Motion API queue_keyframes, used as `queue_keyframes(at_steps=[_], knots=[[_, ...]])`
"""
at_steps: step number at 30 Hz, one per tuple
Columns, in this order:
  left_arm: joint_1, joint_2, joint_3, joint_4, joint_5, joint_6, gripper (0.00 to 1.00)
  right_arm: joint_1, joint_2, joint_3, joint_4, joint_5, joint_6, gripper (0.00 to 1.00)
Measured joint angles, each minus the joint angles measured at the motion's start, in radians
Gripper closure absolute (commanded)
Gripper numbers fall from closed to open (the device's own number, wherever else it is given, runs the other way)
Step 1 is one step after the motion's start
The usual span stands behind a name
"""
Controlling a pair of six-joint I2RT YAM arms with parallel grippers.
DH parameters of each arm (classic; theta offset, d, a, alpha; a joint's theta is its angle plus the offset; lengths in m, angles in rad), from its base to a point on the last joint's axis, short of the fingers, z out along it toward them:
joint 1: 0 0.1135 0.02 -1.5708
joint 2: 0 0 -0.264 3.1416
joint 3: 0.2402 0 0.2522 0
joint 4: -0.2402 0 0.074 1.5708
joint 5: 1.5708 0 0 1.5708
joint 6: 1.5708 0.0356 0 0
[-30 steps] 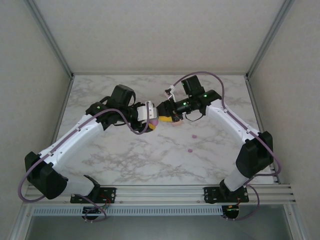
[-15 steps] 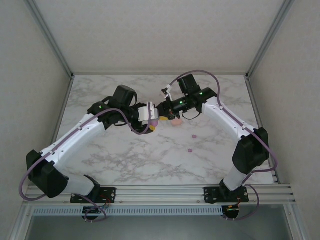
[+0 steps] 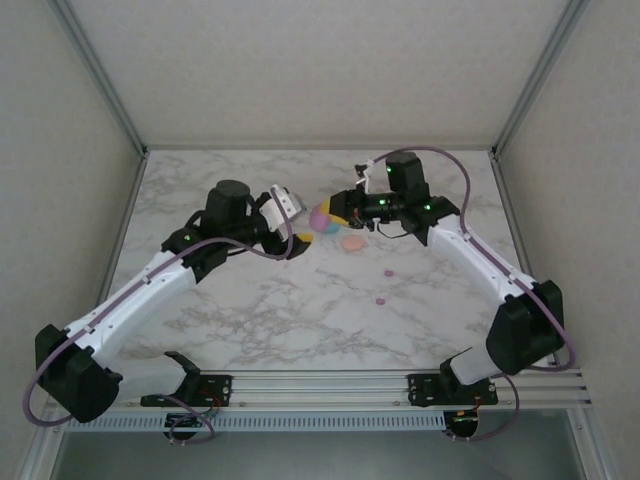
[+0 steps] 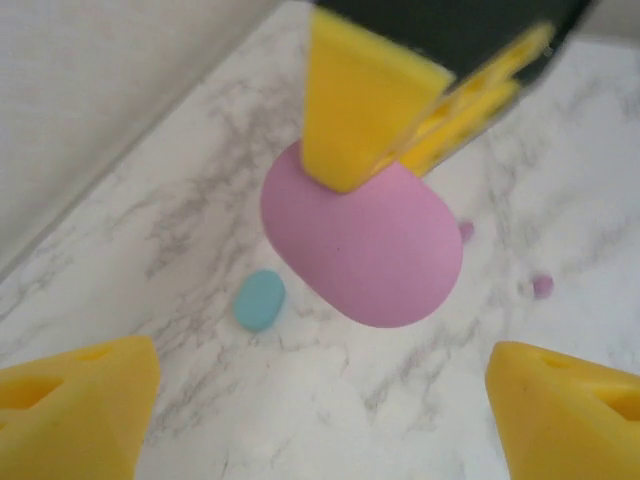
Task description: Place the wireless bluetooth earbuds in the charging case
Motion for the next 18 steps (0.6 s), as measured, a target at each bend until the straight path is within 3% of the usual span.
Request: queue_keyframes(at_steps=[3, 8, 18], knots=[[0.0, -0.032, -0.101, 0.184, -0.041, -0.182, 0.15, 0.008, -0.065, -0.123, 0.205, 0.092, 0.158, 0.88], [0.0, -0.024, -0.172, 0.373, -0.071, -0.373, 0.15, 0.033, -0.125, -0.203, 0.369, 0.219, 0.306, 0.87], [-0.028, 0.076, -0.126, 0.547, -0.031, -0.451, 0.15, 0.043, -0.201, -0.203, 0.459, 0.282, 0.4, 0.86]])
